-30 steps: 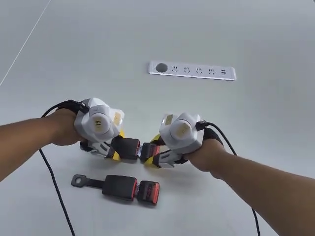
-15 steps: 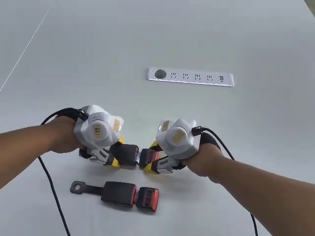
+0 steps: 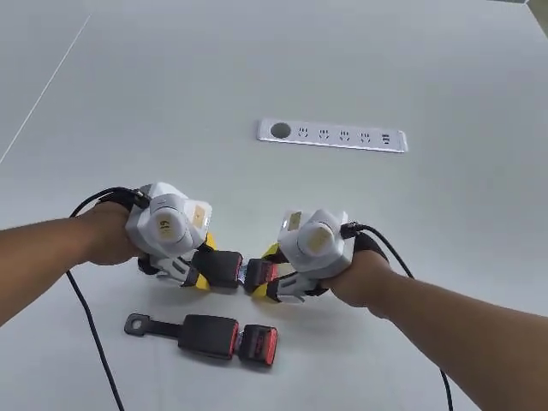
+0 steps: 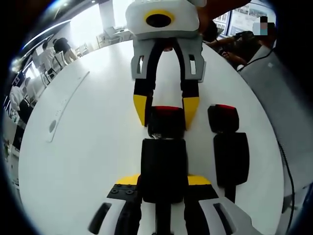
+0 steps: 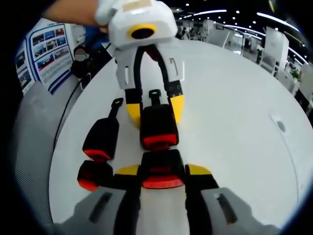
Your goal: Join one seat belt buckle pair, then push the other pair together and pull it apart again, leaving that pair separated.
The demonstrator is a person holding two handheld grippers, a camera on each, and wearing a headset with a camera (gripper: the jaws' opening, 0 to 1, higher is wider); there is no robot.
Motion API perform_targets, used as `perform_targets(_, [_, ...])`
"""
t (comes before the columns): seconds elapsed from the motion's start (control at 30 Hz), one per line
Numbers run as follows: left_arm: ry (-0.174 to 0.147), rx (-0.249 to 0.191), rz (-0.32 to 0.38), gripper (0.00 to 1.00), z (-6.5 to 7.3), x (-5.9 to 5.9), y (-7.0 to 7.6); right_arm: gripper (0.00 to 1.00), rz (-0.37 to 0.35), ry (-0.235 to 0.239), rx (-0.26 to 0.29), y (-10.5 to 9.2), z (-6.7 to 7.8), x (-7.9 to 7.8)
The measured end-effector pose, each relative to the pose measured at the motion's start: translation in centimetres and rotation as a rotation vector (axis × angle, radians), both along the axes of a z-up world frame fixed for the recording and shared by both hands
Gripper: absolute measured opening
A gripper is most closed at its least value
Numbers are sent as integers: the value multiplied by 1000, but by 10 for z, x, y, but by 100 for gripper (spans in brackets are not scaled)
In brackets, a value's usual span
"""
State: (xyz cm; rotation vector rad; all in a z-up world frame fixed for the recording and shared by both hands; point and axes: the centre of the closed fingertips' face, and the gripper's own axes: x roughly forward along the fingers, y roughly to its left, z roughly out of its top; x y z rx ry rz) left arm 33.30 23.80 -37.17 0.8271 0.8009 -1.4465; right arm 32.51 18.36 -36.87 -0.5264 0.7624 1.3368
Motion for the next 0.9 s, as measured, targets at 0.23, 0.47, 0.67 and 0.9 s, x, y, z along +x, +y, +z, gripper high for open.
perform_targets(0.23, [3, -17, 3, 34, -1, 1, 1, 34, -2, 3, -14, -15, 0, -2])
perform_targets(0.47, [3, -13, 5, 34, -2, 1, 0, 34, 12, -2, -20, -15, 0, -3])
perform_targets(0.67, [8, -21, 11, 34, -1, 1, 0, 34, 21, 5, -43, -32, -2, -5])
perform_targets(0.9, [10, -19, 14, 34, 0, 0, 0, 34, 16, 13, -64, -59, -2, -4])
